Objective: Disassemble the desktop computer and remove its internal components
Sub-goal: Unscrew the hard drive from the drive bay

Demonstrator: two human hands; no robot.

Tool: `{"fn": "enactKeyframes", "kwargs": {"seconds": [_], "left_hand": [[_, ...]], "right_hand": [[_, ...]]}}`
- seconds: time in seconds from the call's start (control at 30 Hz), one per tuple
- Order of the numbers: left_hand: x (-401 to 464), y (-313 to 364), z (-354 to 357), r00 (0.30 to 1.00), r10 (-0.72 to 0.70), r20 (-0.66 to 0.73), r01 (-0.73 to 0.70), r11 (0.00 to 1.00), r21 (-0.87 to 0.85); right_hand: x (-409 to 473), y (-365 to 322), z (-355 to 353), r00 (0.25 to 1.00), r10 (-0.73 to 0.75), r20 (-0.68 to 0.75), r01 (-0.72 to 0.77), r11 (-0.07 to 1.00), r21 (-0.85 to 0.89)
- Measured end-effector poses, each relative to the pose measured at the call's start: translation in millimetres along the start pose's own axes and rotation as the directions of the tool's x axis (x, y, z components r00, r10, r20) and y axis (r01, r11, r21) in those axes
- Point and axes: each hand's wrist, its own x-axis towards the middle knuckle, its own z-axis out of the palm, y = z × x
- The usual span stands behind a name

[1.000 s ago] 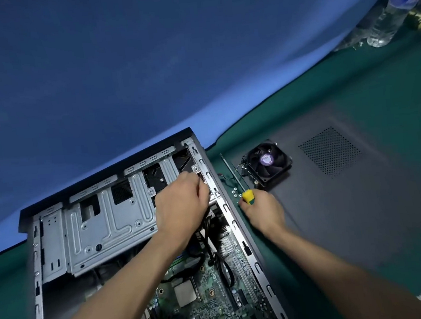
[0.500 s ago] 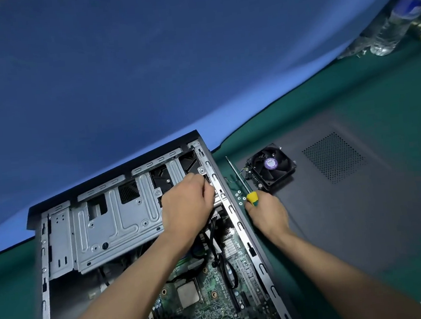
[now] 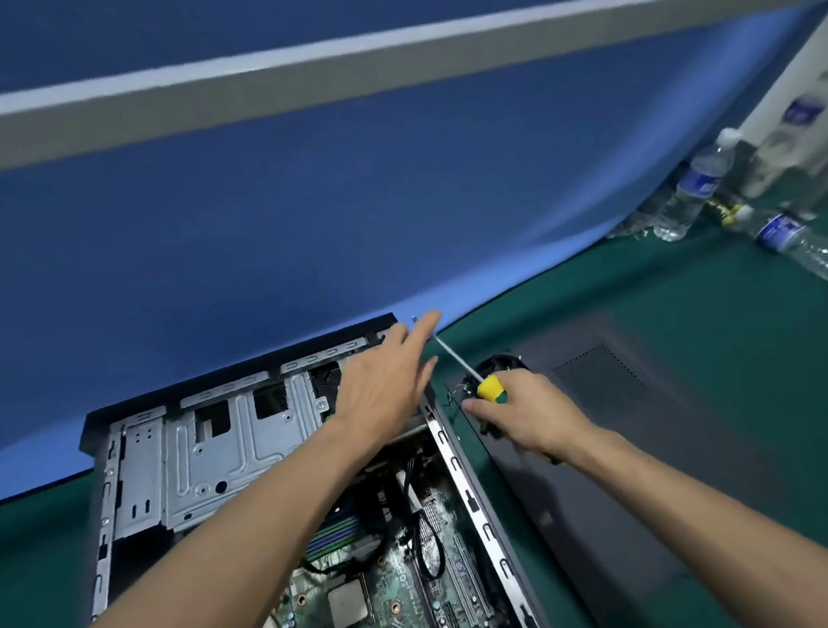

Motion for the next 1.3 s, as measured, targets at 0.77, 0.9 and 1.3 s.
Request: {"fn": "enactKeyframes", "kwargs": {"seconds": [0.77, 0.9, 1.3], "left_hand": [[-71, -71, 7, 0.877, -0.478, 0.047, 0.459, 0.806, -0.374], [-82, -81, 18, 0.816, -0.579, 0.009, 0.526, 0.735, -0.427], [-79, -81, 25, 0.816, -0.577, -0.031, 0.527, 0.765, -0.369]], "right_hand": [[-8, -88, -7, 0.915, -0.201, -0.35, 0.329, 0.872, 0.361], [-1, -103, -11, 0.873, -0.301, -0.384, 0.373, 0.919, 0.127], [11, -128, -1, 0.889, -0.351, -0.294, 0.39, 0.917, 0.081]]}}
